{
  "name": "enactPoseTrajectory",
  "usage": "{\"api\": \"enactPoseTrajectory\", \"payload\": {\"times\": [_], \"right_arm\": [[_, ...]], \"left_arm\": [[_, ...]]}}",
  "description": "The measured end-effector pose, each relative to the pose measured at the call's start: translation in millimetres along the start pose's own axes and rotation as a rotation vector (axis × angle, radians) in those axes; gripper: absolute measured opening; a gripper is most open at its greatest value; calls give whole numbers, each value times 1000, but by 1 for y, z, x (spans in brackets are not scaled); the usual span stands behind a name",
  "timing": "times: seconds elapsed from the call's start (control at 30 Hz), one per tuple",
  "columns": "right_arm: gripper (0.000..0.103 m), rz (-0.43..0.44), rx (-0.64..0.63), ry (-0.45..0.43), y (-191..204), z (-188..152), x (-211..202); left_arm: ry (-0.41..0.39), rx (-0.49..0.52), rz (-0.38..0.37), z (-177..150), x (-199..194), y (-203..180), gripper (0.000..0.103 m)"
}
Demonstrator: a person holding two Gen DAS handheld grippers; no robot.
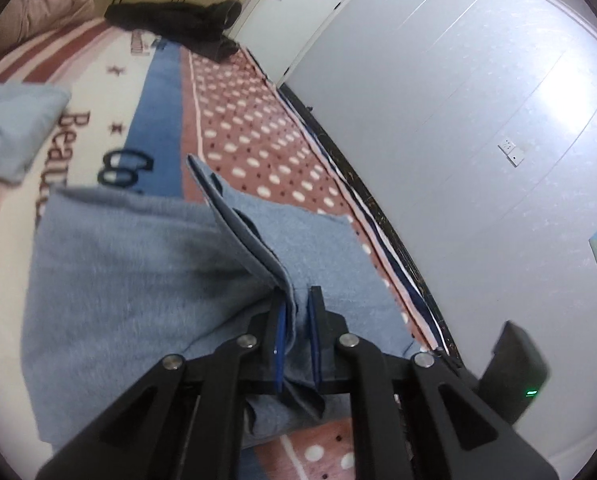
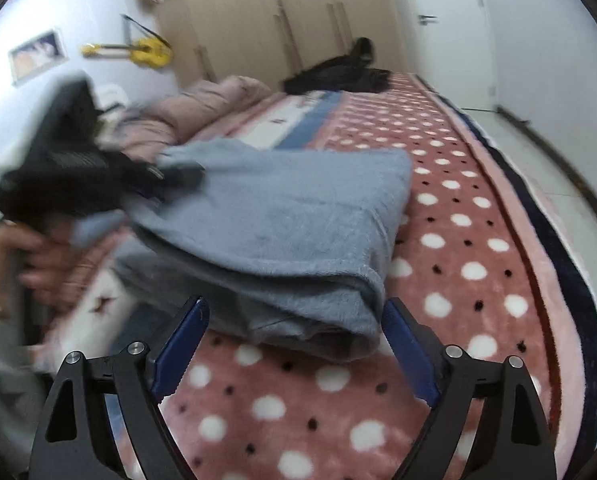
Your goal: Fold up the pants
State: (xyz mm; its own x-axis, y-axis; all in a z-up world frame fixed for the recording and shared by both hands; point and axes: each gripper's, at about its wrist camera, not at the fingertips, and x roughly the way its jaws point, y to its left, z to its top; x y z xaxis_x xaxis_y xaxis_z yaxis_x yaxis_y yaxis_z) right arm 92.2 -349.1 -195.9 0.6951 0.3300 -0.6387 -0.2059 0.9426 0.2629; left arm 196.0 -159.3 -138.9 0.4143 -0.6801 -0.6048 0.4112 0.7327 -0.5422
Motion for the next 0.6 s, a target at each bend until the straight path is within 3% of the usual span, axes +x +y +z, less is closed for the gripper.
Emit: {"api": "enactPoseTrajectory", "payload": {"times": [0.17, 0.3, 0.47, 0.6], "right_arm": [[84, -195, 38, -27, -6, 1, 23], [84, -171, 118, -10, -27, -7, 21], [85, -167, 90, 1, -21, -9, 15], [86, -46, 7, -12, 2, -4, -4]], "left_arm": [[-21, 32, 27, 3, -10, -2, 7], [-8, 21, 40, -3, -2, 8, 7], [-28, 38, 72, -2, -5, 18, 7], [-37, 29, 120, -1, -17, 42, 7]]}}
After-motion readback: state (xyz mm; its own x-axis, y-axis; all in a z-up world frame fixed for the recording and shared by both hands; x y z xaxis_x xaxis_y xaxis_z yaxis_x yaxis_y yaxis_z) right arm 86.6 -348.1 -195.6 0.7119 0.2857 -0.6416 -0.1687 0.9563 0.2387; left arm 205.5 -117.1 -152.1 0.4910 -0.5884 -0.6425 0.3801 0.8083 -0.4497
